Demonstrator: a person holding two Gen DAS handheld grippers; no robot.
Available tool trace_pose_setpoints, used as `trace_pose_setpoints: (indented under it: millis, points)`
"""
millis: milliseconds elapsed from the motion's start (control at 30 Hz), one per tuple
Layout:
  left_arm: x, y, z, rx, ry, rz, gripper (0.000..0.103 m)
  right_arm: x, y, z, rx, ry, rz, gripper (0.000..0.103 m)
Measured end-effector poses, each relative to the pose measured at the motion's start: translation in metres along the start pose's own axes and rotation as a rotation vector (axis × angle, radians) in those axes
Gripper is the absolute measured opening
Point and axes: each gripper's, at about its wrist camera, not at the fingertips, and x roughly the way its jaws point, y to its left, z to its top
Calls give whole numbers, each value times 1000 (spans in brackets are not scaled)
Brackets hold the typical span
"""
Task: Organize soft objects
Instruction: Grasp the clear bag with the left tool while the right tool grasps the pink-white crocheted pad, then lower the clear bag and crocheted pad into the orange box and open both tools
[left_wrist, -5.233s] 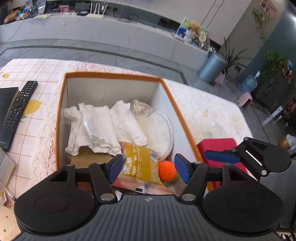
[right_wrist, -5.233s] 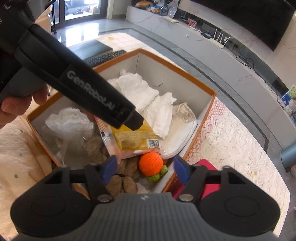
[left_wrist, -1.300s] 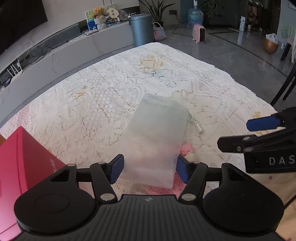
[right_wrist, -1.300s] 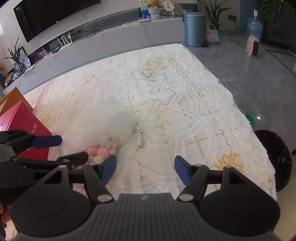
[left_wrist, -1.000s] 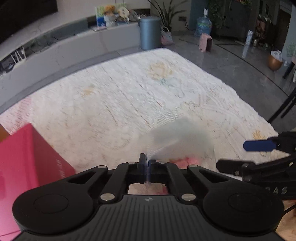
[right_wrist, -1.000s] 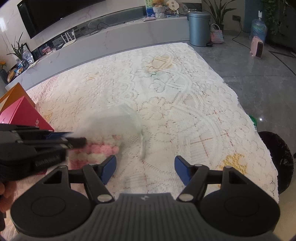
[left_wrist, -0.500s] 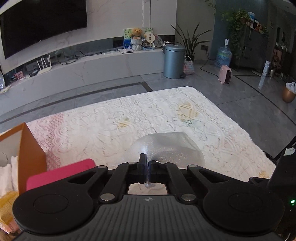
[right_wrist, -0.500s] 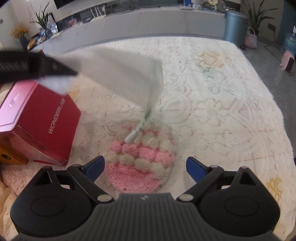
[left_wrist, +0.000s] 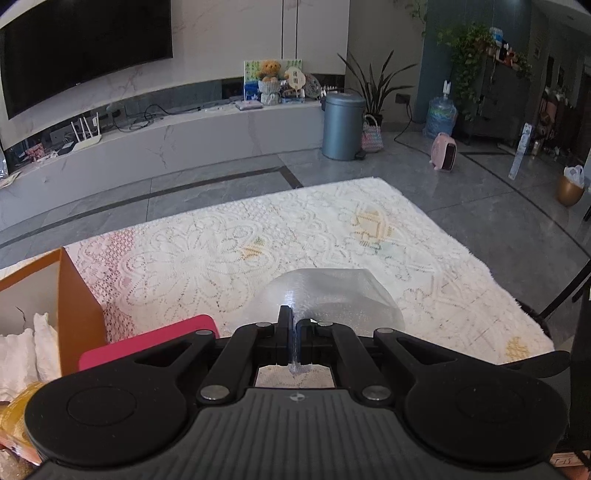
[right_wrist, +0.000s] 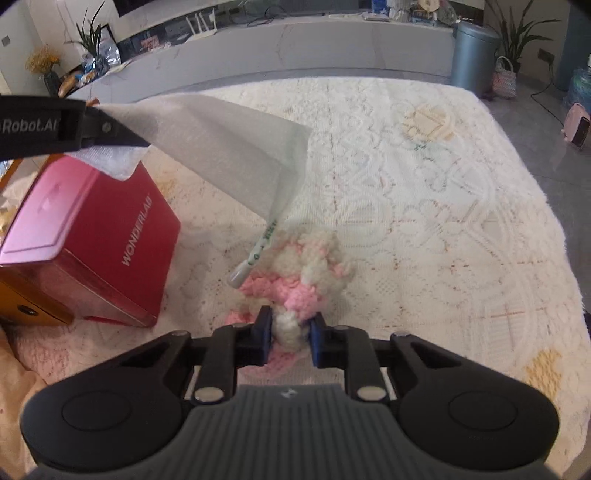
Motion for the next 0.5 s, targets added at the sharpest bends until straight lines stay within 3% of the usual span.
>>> trace_pose_setpoints:
  millis: [200, 500]
  points:
    - [-40, 24, -6, -61, -56, -6, 2, -33, -1, -20, 52, -15, -56, 19]
    - [-98, 84, -29, -170, -123, 38, 2, -88, 35, -36, 106, -115, -24, 19]
